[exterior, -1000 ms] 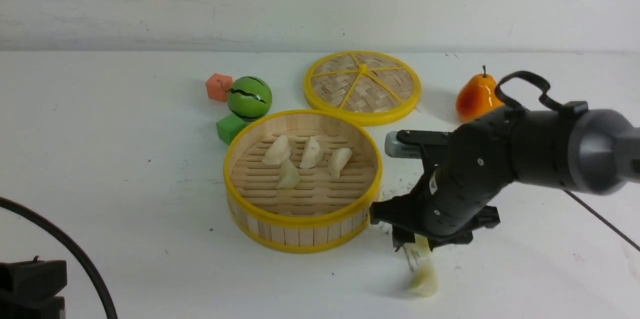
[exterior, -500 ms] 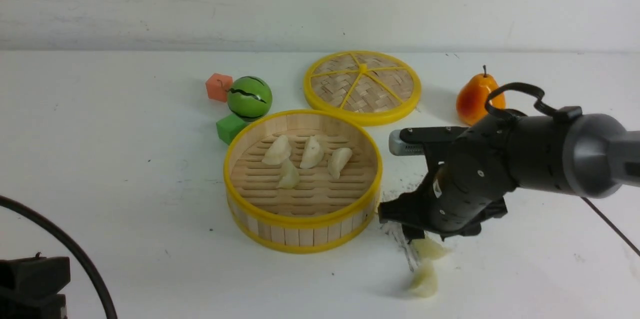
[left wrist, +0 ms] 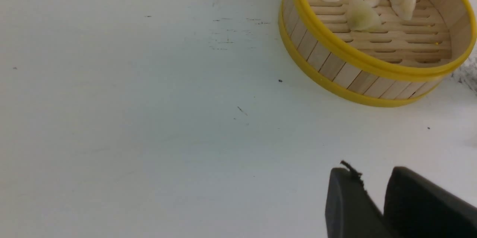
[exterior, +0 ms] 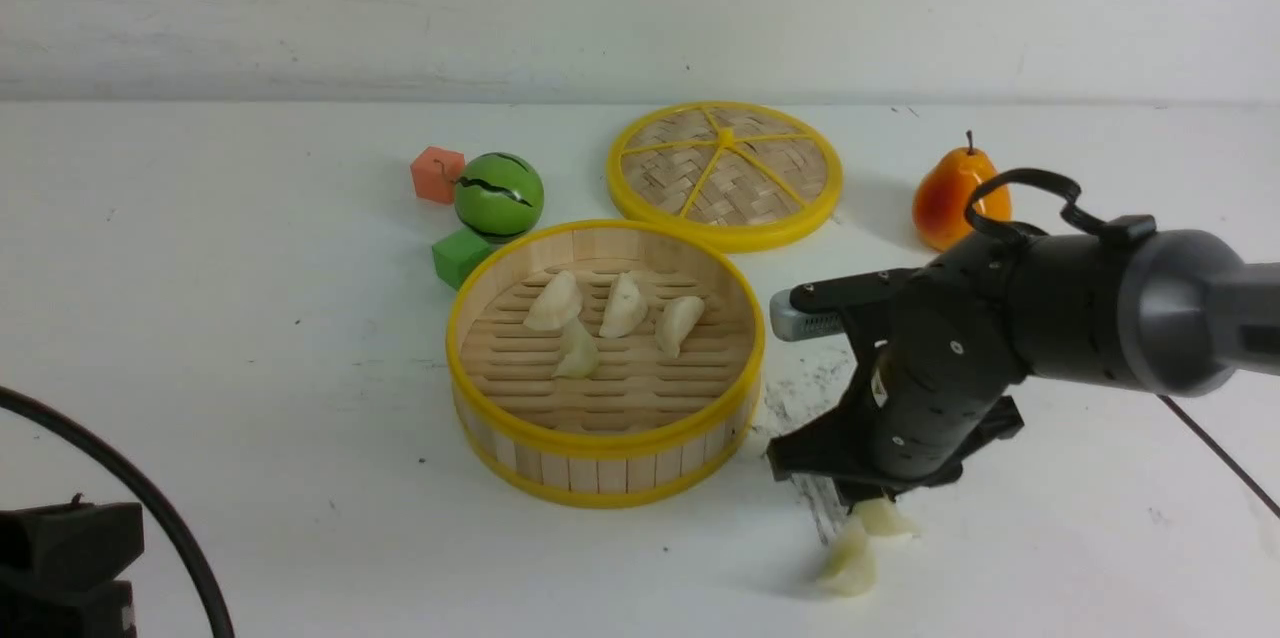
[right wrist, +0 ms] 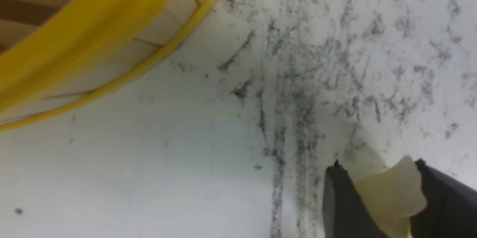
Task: Put the dumplings into the steamer on the white table.
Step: 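Reach for and grasp a dumpling lying on the table beside the steamer, then place the dumpling in the bamboo steamer basket with the right gripper, then reach for and grasp a dumpling lying on the table beside the steamer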
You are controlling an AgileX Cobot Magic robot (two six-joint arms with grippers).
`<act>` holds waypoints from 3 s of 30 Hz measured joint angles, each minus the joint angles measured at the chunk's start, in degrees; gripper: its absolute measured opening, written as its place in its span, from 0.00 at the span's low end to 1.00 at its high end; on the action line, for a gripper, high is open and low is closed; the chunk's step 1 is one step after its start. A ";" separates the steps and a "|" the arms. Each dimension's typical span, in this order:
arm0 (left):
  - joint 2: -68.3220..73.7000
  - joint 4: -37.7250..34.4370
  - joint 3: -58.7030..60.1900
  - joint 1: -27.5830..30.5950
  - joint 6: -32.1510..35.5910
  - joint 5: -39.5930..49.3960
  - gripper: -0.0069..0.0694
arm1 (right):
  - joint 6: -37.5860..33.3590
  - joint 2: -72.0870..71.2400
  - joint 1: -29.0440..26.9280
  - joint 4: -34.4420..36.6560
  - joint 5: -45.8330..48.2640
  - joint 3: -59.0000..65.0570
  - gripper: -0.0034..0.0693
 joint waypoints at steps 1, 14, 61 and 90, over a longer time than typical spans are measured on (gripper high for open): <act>0.00 0.00 0.00 0.00 0.00 -0.05 0.29 | -0.18 -0.53 0.00 0.29 0.89 -0.68 0.33; 0.00 0.17 0.00 0.00 0.00 -0.52 0.30 | -14.33 -2.43 0.59 25.60 -4.61 -17.60 0.30; 0.00 1.25 0.00 0.00 0.00 -0.33 0.33 | -23.02 10.50 0.59 38.28 -10.45 -25.67 0.64; 0.00 -0.34 0.00 0.00 0.00 1.20 0.35 | 2.35 -7.46 0.41 13.70 -15.15 14.80 0.55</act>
